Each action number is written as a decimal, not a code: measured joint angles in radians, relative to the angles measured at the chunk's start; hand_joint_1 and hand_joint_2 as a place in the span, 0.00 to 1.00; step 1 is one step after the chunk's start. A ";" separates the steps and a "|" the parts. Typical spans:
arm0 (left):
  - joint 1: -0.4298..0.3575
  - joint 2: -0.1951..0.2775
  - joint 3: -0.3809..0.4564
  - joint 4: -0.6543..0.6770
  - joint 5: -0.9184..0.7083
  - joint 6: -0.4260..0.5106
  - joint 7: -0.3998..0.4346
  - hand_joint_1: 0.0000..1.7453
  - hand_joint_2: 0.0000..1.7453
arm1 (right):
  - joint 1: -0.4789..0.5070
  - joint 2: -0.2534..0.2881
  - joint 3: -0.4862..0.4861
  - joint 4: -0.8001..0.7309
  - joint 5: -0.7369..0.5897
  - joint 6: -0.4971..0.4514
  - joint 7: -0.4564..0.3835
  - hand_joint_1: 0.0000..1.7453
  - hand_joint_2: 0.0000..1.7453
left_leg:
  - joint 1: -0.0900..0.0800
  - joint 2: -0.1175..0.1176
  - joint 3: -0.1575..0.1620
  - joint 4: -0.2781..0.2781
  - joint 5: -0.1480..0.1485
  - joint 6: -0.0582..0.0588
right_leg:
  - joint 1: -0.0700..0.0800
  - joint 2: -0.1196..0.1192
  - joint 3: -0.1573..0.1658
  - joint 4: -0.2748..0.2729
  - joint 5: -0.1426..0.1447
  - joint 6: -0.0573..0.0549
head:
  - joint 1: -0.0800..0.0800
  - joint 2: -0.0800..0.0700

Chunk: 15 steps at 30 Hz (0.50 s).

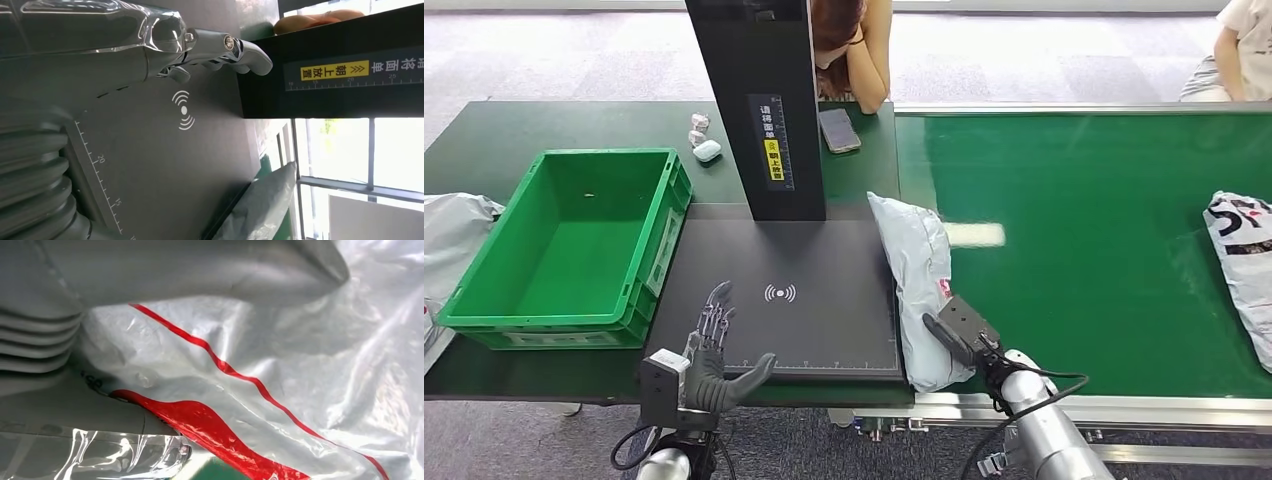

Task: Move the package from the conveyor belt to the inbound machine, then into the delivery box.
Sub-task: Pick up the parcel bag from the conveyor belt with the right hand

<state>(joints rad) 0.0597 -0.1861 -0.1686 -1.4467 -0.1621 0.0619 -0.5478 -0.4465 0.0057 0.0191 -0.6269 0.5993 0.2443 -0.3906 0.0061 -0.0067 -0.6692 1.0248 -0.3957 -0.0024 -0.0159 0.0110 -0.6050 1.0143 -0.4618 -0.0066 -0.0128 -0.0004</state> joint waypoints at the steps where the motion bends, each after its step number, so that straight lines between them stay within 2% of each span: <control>1: -0.002 0.001 0.000 0.000 0.000 -0.001 0.000 0.00 1.00 | 0.004 0.000 0.000 -0.002 -0.016 0.021 -0.008 0.00 1.00 | 0.000 0.000 0.000 0.000 0.000 0.000 | 0.000 0.000 0.000 0.000 0.000 0.000 | 0.000 0.000; 2: -0.006 0.002 0.000 0.002 0.000 -0.003 0.000 0.00 1.00 | 0.006 0.000 0.000 -0.003 -0.028 0.039 -0.012 0.00 1.00 | 0.000 0.001 0.000 0.000 -0.001 -0.001 | 0.000 0.001 -0.001 0.000 0.000 0.000 | 0.000 0.000; 3: -0.011 0.003 0.000 0.006 0.000 -0.005 0.000 0.00 1.00 | 0.008 0.000 0.000 -0.002 -0.038 0.054 -0.012 0.12 1.00 | 0.000 0.001 -0.001 0.000 -0.001 -0.001 | 0.000 0.001 -0.001 0.000 0.000 0.000 | 0.000 0.000; 6: -0.029 0.005 0.000 0.023 0.000 -0.014 -0.003 0.00 1.00 | 0.008 -0.001 0.005 0.008 -0.058 0.085 0.003 0.87 1.00 | 0.000 0.001 -0.001 0.000 -0.002 -0.002 | 0.000 0.001 -0.001 0.000 -0.001 -0.001 | 0.000 0.000; 7: -0.034 0.005 0.000 0.030 0.000 -0.016 -0.003 0.00 1.00 | 0.007 -0.002 0.008 0.014 -0.059 0.087 0.009 1.00 1.00 | 0.000 0.001 -0.001 0.000 -0.002 -0.002 | 0.000 0.001 -0.001 0.000 -0.001 -0.001 | 0.000 0.000; 15: -0.048 0.012 0.000 0.074 0.015 -0.028 -0.004 0.00 1.00 | -0.020 -0.008 0.031 0.050 -0.049 0.033 0.046 1.00 1.00 | 0.001 0.005 0.000 0.000 -0.003 -0.002 | 0.001 0.005 -0.002 0.000 -0.001 -0.001 | 0.000 0.000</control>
<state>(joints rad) 0.0115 -0.1742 -0.1686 -1.3728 -0.1475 0.0340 -0.5520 -0.4661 -0.0025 0.0504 -0.5774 0.5498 0.2776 -0.3441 0.0070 -0.0019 -0.6690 1.0247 -0.3989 -0.0049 -0.0152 0.0160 -0.6068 1.0143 -0.4627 -0.0078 -0.0128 -0.0004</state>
